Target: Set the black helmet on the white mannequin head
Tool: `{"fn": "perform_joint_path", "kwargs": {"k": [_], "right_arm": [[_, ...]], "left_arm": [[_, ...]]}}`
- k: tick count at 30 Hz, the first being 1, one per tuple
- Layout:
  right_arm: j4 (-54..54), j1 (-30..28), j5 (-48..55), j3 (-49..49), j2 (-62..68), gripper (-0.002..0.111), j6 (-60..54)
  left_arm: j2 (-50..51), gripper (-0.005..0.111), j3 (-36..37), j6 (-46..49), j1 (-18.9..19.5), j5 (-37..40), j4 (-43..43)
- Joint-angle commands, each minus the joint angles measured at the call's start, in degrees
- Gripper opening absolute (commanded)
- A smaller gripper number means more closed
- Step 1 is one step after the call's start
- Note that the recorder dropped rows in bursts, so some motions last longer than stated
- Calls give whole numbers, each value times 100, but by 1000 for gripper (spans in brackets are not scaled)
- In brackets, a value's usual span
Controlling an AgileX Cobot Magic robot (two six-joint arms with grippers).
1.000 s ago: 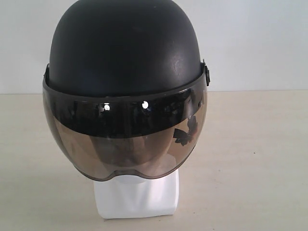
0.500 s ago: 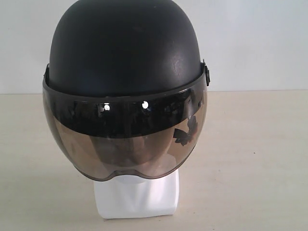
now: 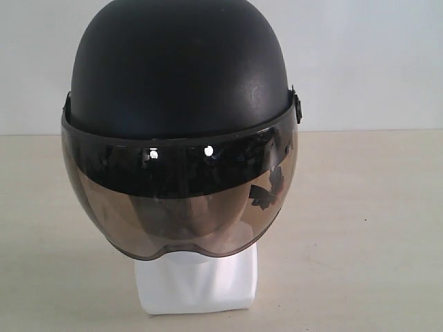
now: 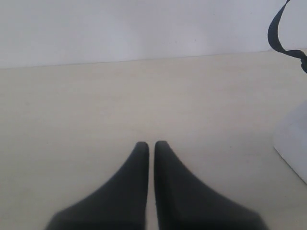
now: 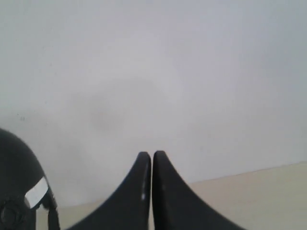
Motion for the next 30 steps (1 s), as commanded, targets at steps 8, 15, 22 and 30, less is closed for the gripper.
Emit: {"fn": "perform_joint_path", "kwargs": {"k": [8, 15, 22, 30], "right_arm": [[8, -1394, 567, 1563, -1876, 1, -224], [8, -1394, 479, 1823, -1876, 1, 38], [-1630, -1394, 355, 2093, -1876, 1, 734], [-6464, -1394, 1152, 2092, -1876, 1, 5118]], "left_arm": [[-17, 5, 18, -54, 17, -19, 12], [-17, 5, 18, -54, 17, -31, 12], [-17, 5, 18, -54, 17, -31, 12], [-17, 5, 18, -54, 17, -19, 12]]}}
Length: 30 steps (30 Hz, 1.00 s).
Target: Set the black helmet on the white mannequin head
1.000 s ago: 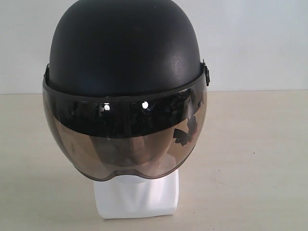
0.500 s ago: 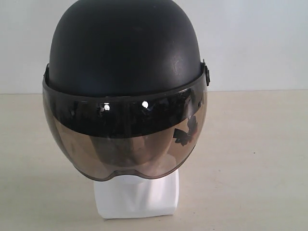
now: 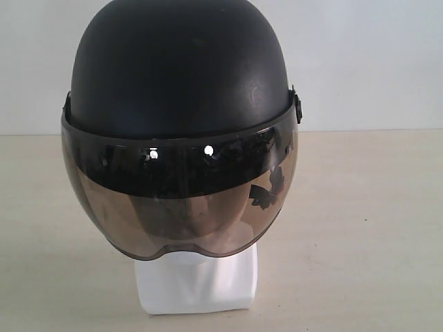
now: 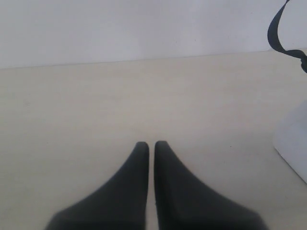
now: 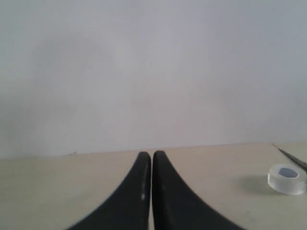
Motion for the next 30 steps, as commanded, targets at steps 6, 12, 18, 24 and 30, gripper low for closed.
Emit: {"fn": "perform_joint_path", "kwargs": {"k": [6, 12, 18, 24, 30], "right_arm": [[-3724, -22, 1473, -2, -45, 1, 4051], [-4204, -22, 1852, -2, -45, 1, 4340], [-4216, -22, 2212, 62, -45, 1, 4391], [-4216, -22, 2168, 62, -45, 1, 4391], [-4216, -22, 2168, 62, -45, 1, 4391]], "left_arm": [[-17, 5, 18, -54, 17, -19, 3], [-17, 5, 18, -54, 17, -19, 3], [-17, 5, 18, -54, 17, -19, 3], [-17, 5, 18, -54, 17, -19, 3], [-17, 5, 18, -54, 17, -19, 3]]}}
